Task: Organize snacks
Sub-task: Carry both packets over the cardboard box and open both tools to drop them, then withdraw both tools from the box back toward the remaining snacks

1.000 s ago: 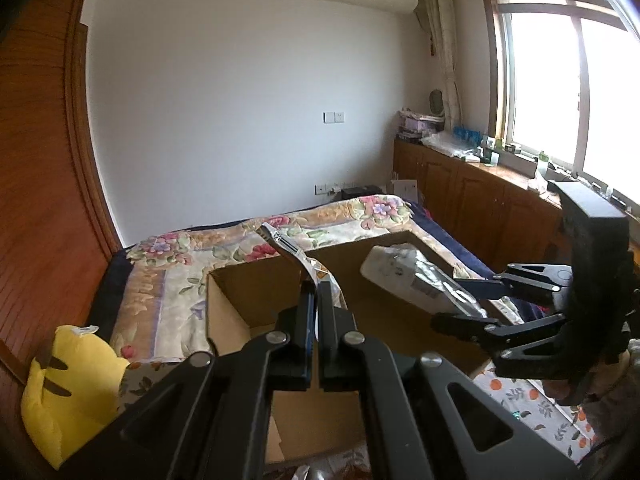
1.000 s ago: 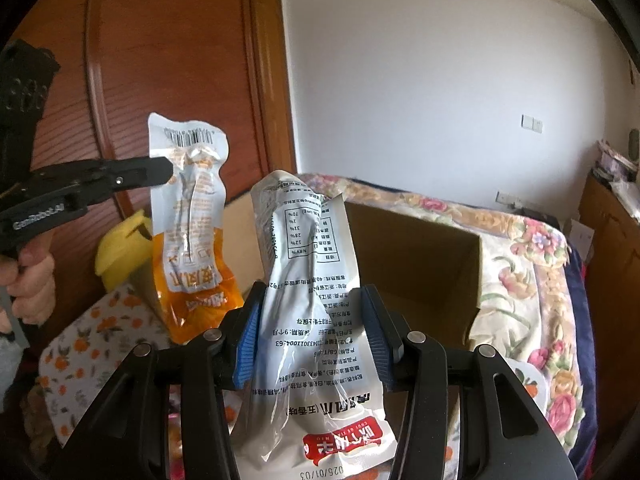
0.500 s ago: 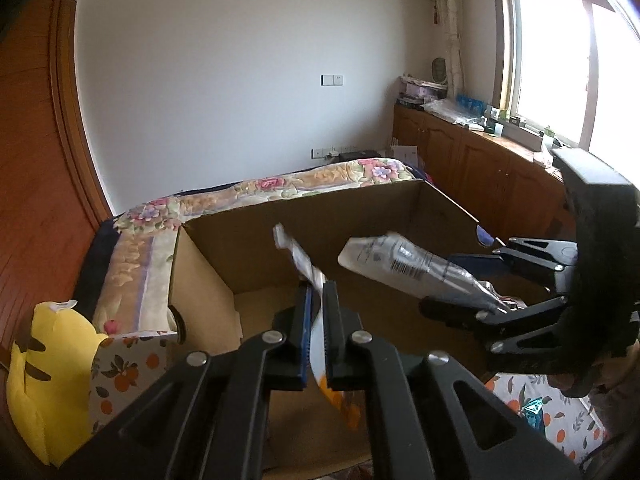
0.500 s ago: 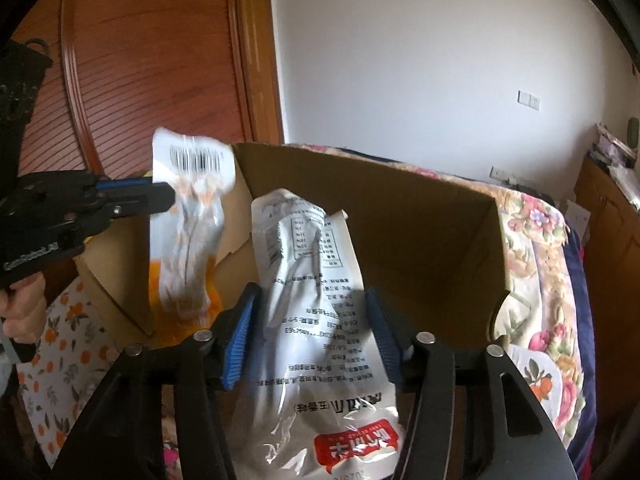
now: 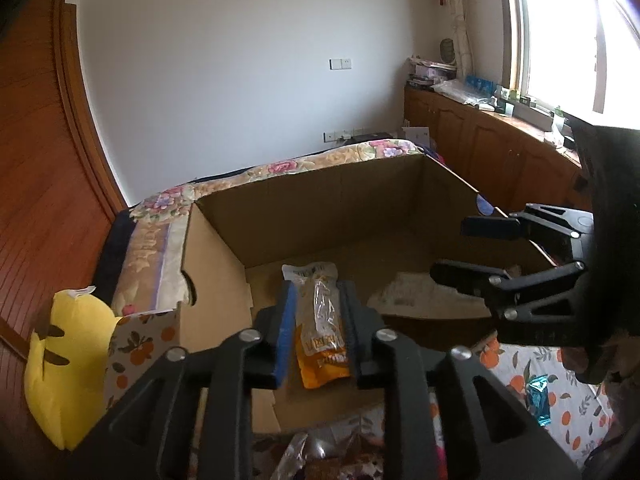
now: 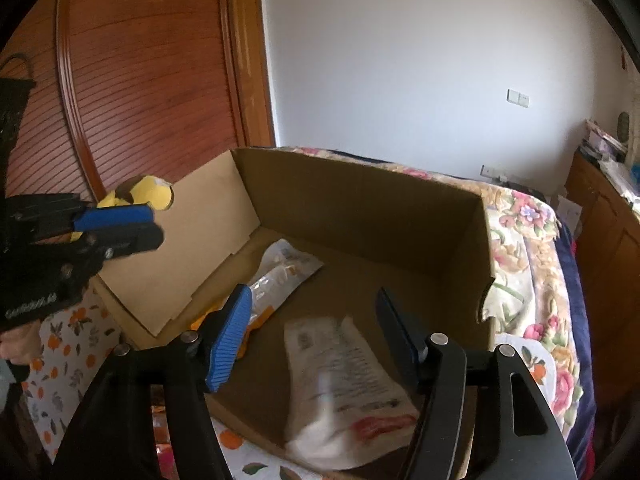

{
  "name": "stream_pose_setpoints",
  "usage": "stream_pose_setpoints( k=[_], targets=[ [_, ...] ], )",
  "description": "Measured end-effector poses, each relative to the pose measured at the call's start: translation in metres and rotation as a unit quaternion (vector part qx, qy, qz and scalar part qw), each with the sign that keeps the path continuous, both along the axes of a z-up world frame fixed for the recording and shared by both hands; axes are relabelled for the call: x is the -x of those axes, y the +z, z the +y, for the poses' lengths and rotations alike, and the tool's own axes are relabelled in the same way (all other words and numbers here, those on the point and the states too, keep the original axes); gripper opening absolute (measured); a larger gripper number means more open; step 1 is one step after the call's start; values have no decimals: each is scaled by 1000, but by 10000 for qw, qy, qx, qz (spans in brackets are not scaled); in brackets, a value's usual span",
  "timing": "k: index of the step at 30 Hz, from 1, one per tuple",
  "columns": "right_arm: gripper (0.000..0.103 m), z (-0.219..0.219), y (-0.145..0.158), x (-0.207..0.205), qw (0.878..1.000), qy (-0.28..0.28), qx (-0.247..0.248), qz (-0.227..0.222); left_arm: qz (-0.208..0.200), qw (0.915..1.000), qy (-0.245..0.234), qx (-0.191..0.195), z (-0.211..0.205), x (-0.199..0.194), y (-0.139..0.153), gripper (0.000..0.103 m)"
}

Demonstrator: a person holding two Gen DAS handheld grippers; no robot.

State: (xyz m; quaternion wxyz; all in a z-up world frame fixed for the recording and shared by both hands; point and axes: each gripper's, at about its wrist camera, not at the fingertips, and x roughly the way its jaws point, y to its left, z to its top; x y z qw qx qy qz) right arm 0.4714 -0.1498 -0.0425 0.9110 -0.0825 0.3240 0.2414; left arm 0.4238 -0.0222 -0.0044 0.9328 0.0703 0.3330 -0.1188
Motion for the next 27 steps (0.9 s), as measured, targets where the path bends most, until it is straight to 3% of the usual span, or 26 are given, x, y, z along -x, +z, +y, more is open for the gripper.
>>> stream_pose_setpoints(
  k=[8, 14, 19, 27],
  targets=[
    [66, -3, 9, 22, 10000, -28, -36, 13, 145, 9998, 152, -1, 6, 31, 14, 32],
    [66, -4, 13, 45, 10000, -19, 36, 12, 374, 9986, 286, -257, 2, 53, 11, 32],
    [66, -6, 13, 68, 10000, 11, 78, 13, 154, 9995, 252, -130, -1, 78, 16, 32],
    [66, -12, 8, 95, 9998, 9, 175, 67, -236, 9985, 276, -420, -6, 108, 16, 32]
  ],
)
